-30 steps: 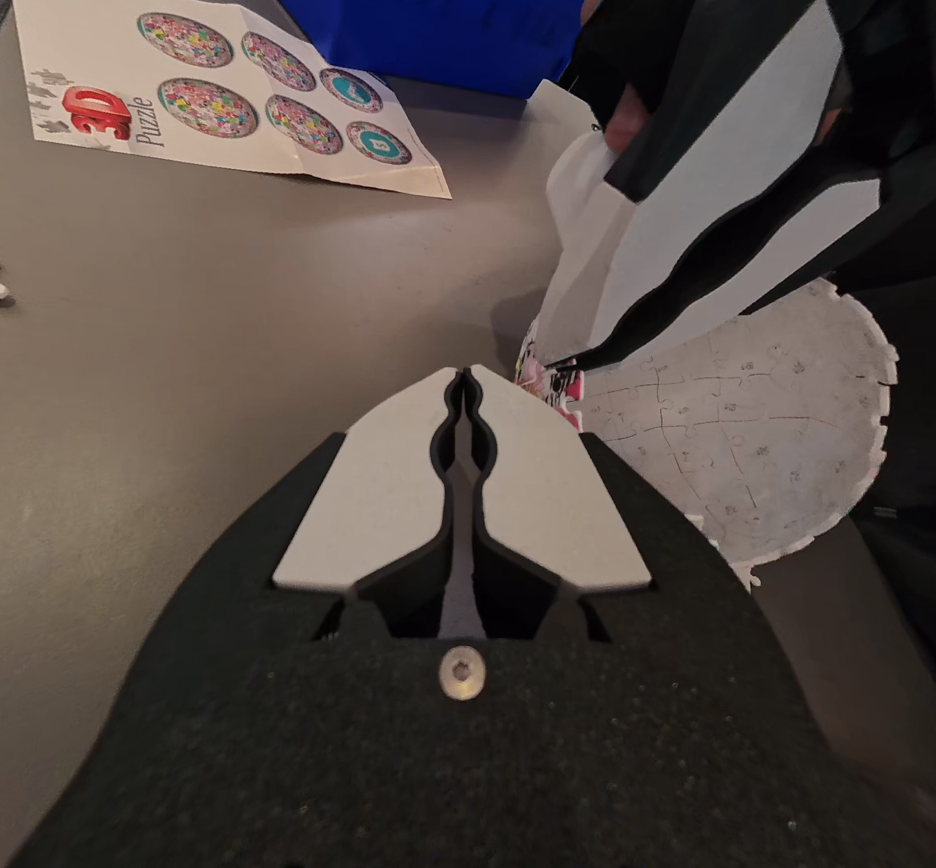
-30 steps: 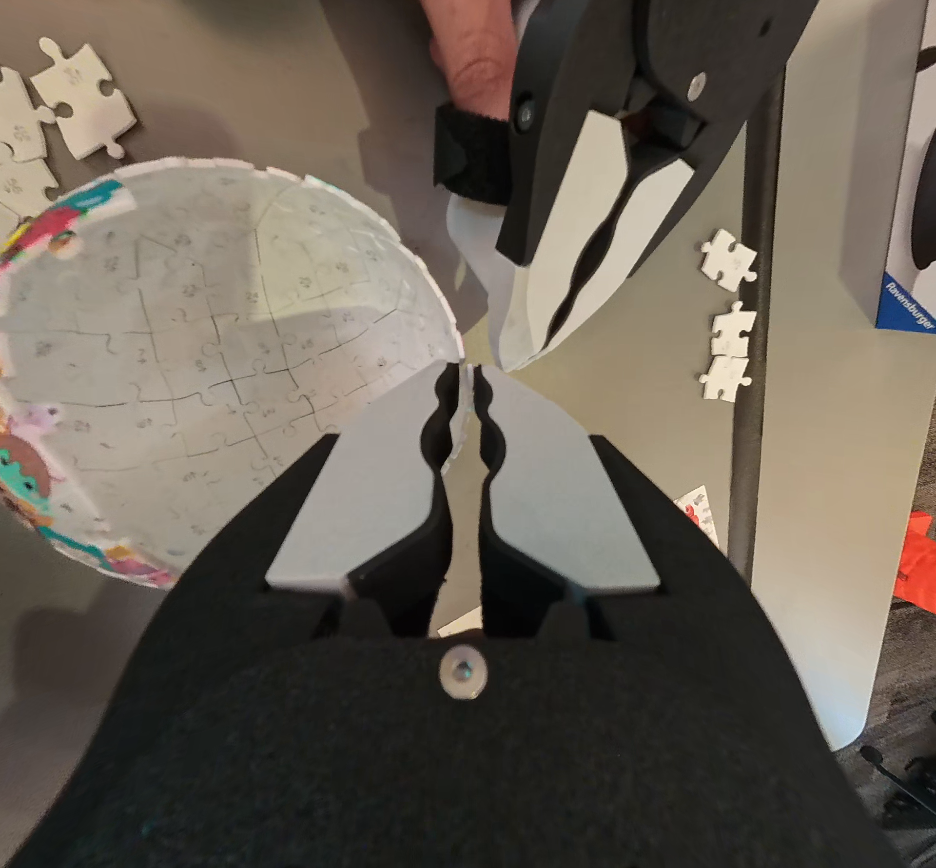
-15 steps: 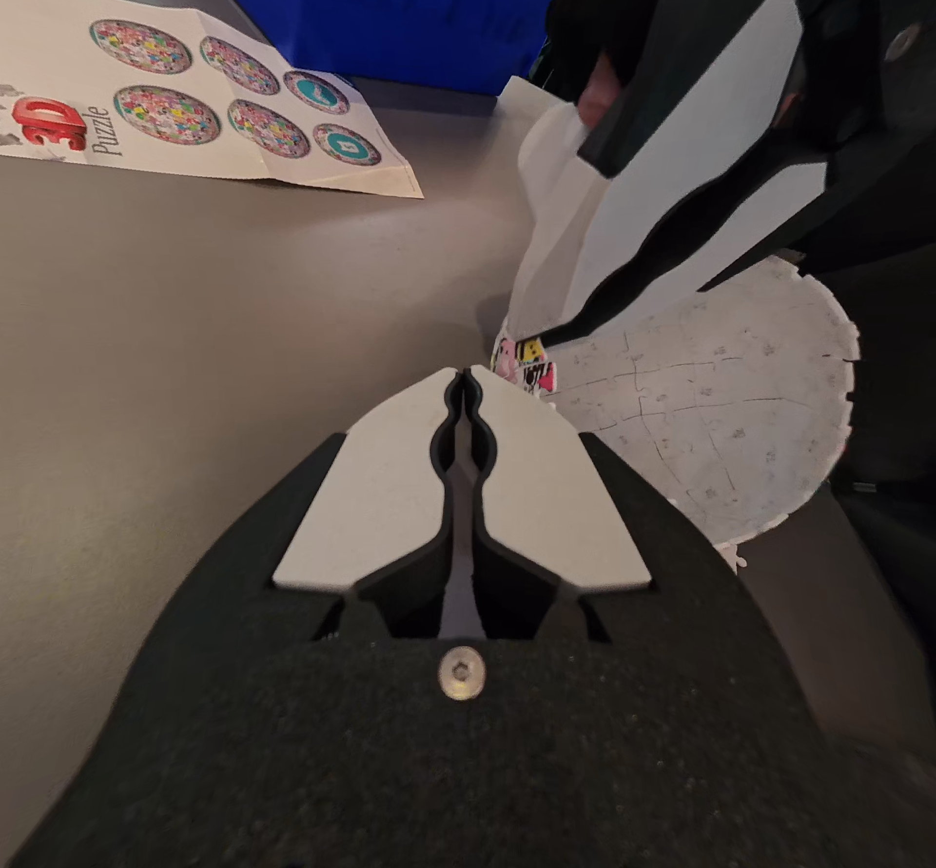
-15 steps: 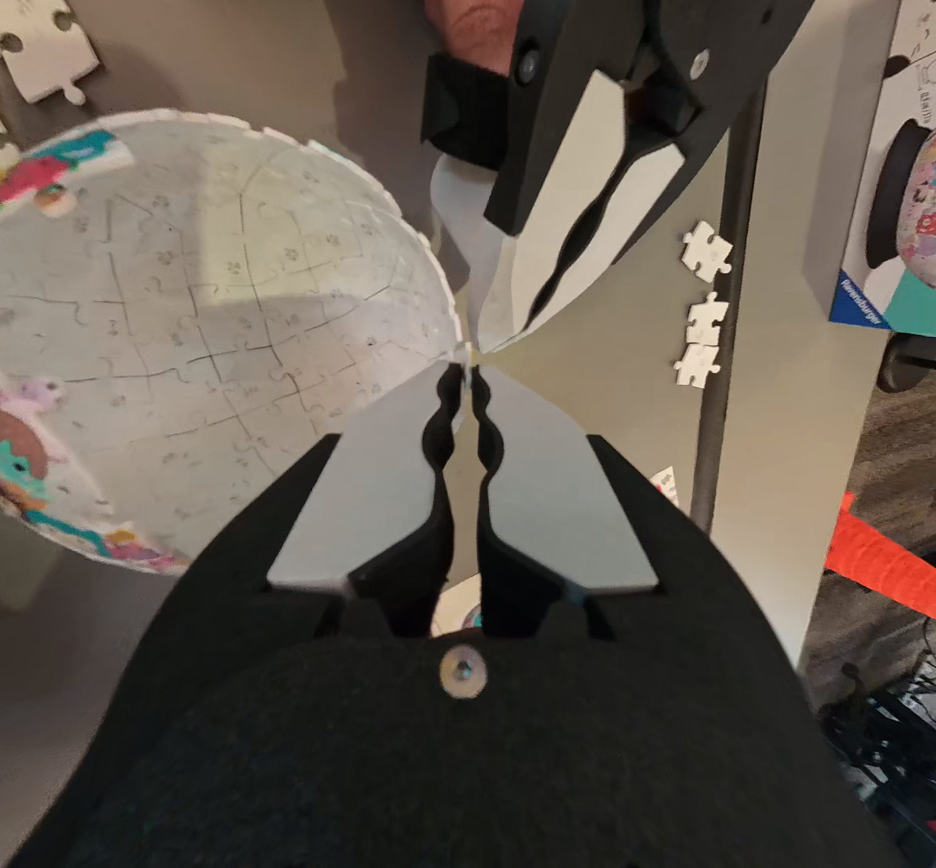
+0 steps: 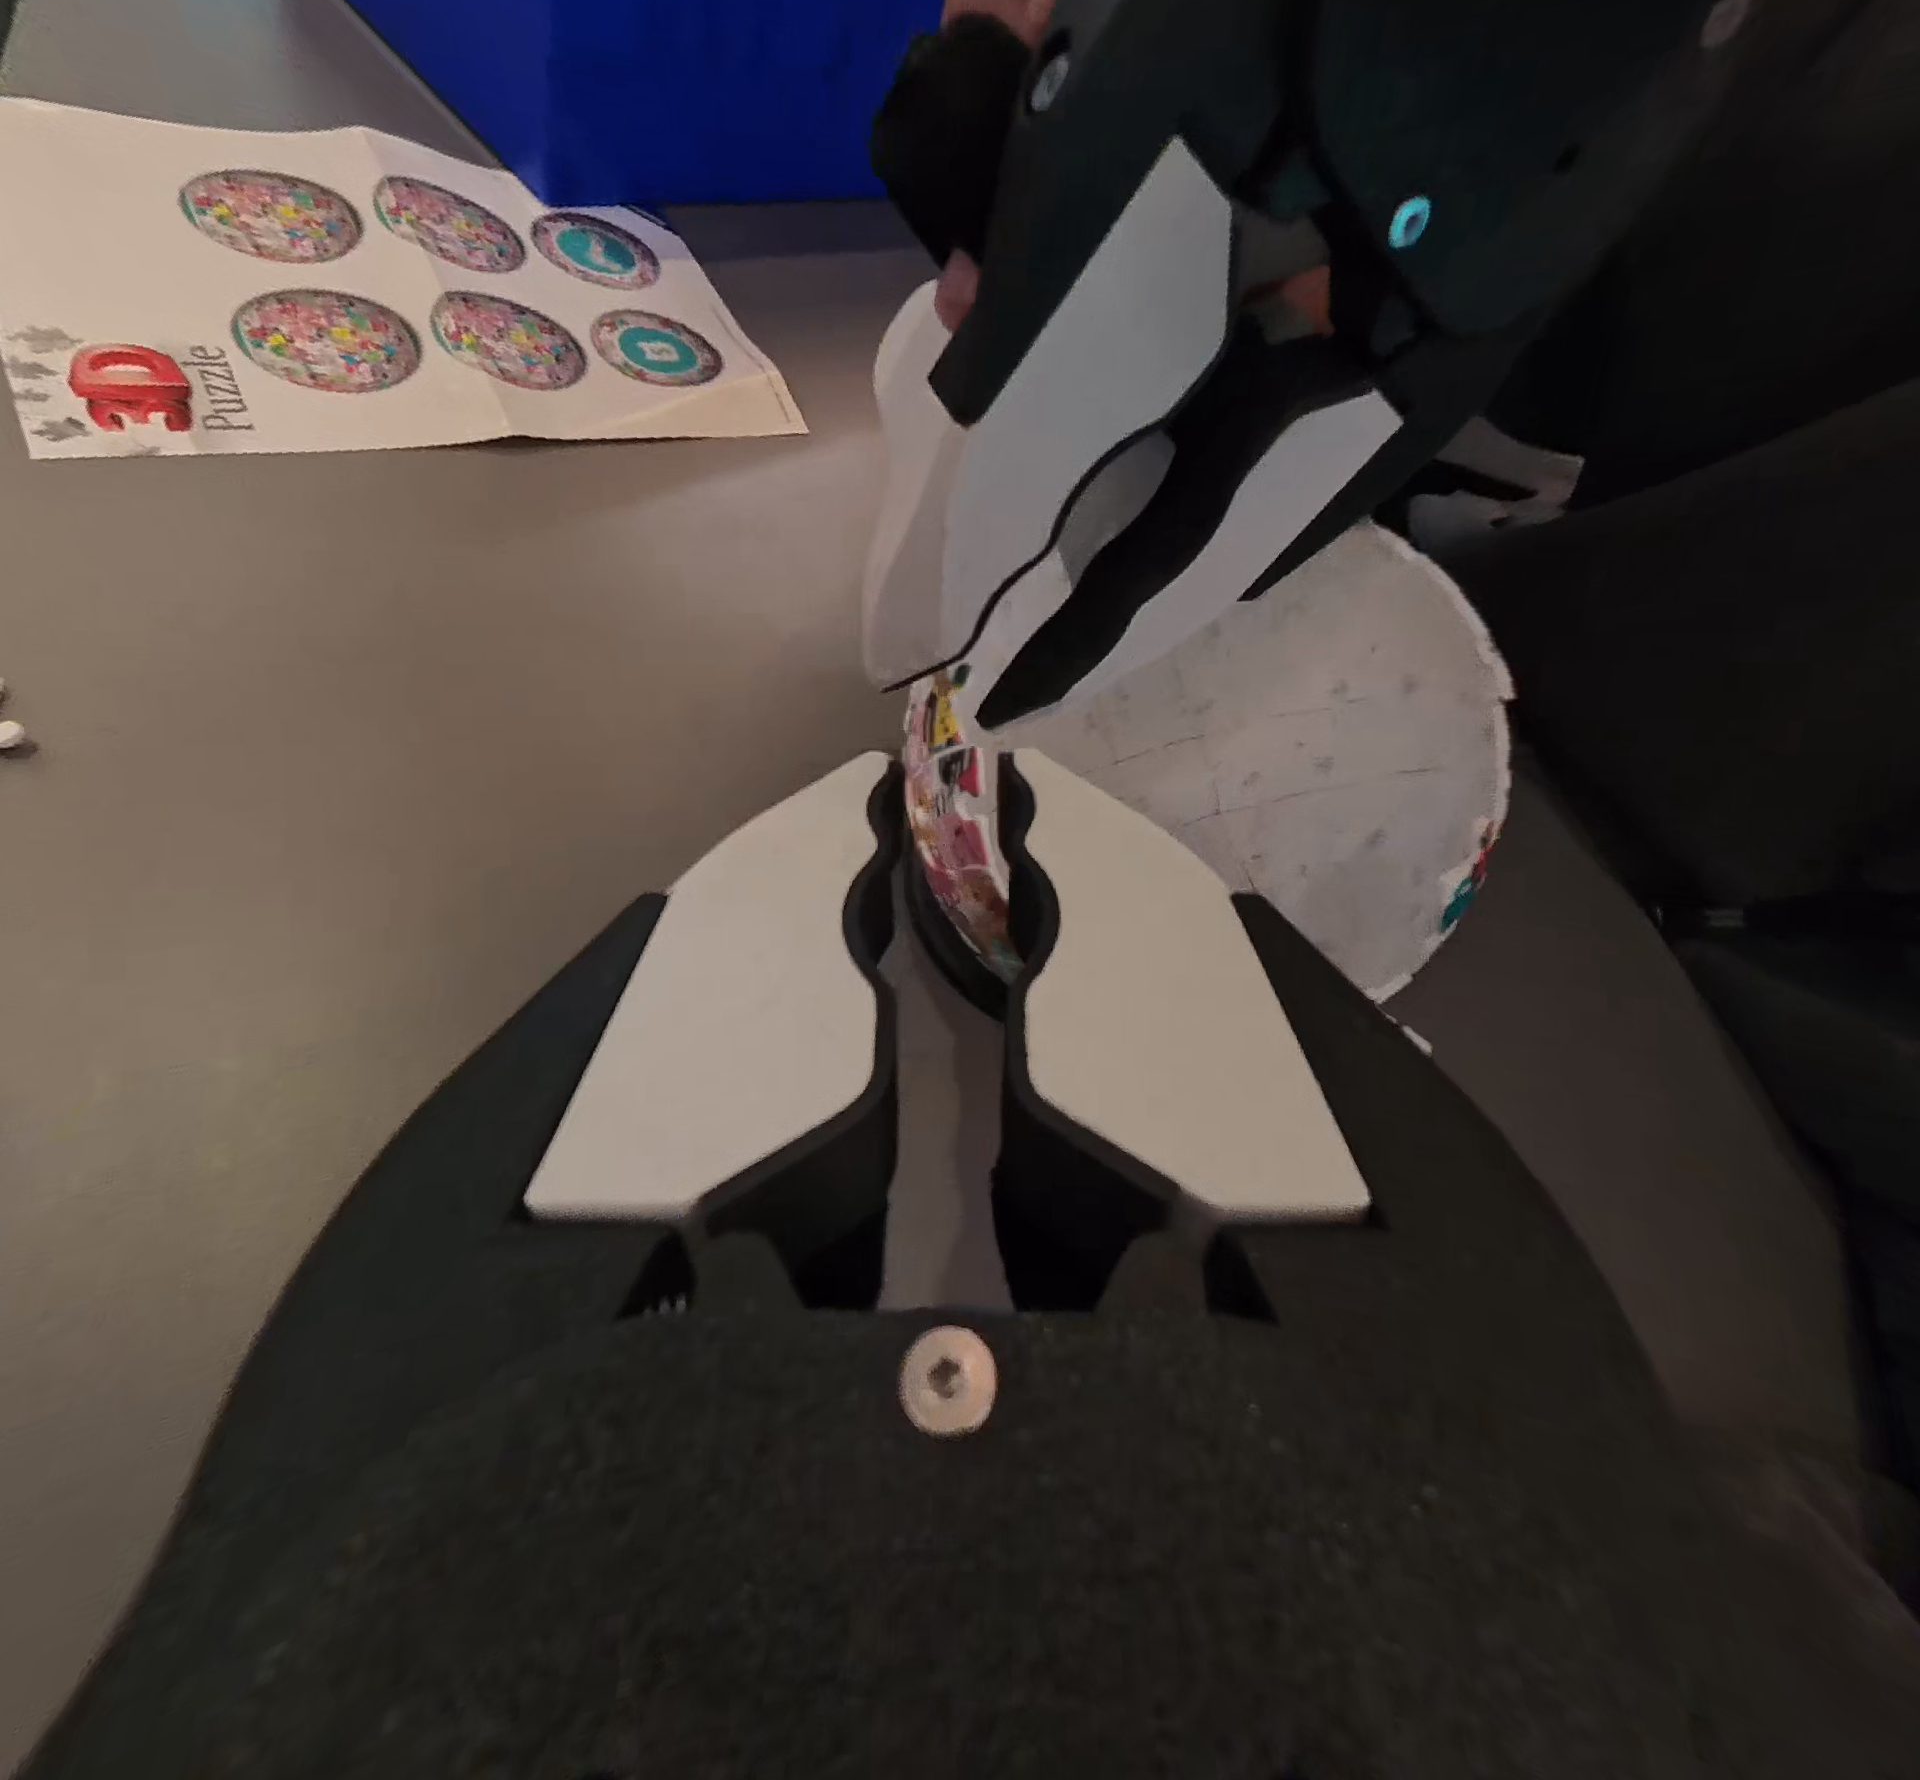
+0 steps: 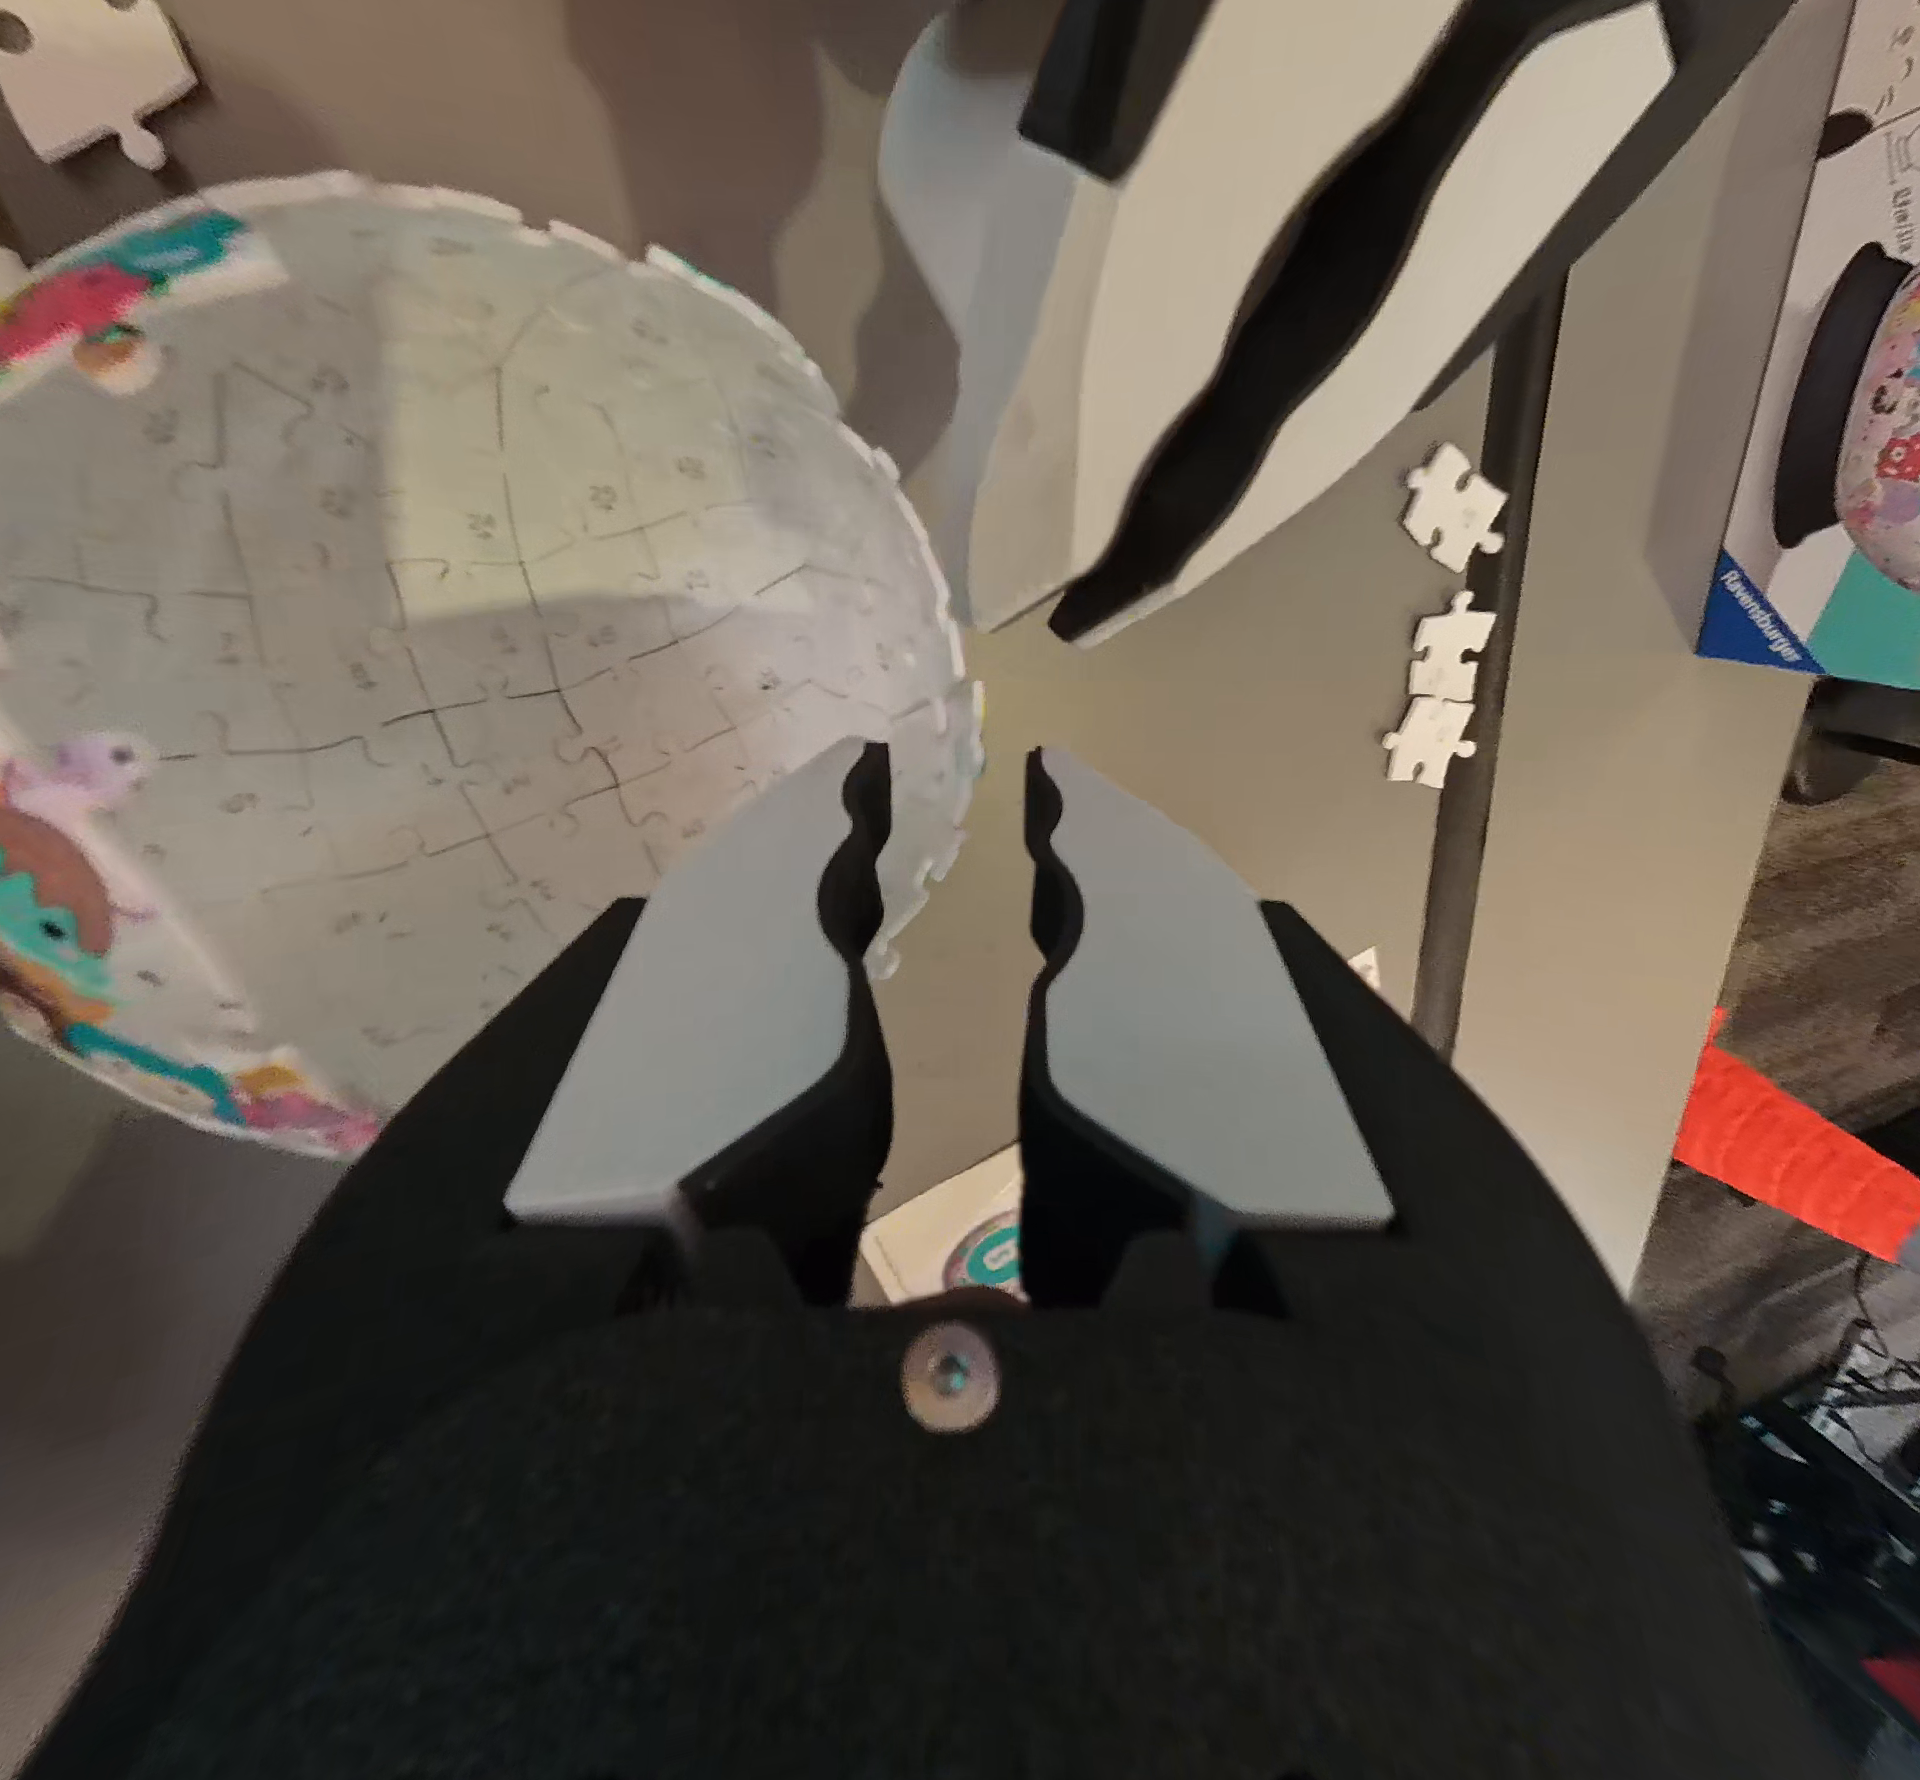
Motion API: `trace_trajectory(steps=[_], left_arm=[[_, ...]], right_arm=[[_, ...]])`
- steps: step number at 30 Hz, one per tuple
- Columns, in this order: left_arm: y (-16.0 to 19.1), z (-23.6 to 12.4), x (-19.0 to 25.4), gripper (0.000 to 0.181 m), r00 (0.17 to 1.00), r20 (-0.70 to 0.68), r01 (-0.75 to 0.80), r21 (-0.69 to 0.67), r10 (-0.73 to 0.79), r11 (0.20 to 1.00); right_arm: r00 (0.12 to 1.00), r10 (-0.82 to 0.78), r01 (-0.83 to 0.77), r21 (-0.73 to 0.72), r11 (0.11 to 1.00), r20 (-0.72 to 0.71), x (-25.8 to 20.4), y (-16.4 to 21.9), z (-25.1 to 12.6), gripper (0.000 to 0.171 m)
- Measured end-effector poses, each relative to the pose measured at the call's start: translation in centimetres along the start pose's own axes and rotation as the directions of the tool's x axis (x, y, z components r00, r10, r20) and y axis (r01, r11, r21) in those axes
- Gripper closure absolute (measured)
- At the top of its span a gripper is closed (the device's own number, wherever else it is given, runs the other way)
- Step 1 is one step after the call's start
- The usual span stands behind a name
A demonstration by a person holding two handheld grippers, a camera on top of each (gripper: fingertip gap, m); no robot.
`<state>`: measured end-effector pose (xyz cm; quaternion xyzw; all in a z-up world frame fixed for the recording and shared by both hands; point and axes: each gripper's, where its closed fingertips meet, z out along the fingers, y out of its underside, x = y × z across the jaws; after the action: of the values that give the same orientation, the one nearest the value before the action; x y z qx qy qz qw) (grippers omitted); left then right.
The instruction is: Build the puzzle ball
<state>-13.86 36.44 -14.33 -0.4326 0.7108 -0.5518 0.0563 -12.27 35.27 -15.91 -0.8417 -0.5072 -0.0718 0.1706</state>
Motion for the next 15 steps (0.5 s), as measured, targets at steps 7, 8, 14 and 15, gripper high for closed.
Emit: trace_trajectory(steps=[7, 8, 14, 15], left_arm=[[0.9, -0.3, -2.5, 0.165, 0.994, -0.004, 0.107, 0.094, -0.107, 0.990], [1.1, -0.2, -2.6, 0.165, 0.993, -0.009, 0.119, 0.093, -0.119, 0.988], [1.6, 0.3, -2.8, 0.165, 0.993, -0.003, 0.119, 0.068, -0.119, 0.991], [1.6, 0.3, -2.8, 0.166, 0.993, -0.004, 0.121, 0.065, -0.121, 0.991]], right_arm=[[1.000, -0.017, 0.017, -0.015, 1.000, 0.015, -0.1, -0.5, 0.8, 0.151], [1.000, -0.012, 0.013, -0.019, 1.000, 0.023, -0.2, -0.5, 0.9, 0.152], [0.999, 0.002, -0.001, -0.013, 1.000, 0.042, -0.1, -0.5, 1.0, 0.165], [0.999, 0.001, 0.000, -0.013, 1.000, 0.044, -0.1, -0.5, 1.0, 0.165]])
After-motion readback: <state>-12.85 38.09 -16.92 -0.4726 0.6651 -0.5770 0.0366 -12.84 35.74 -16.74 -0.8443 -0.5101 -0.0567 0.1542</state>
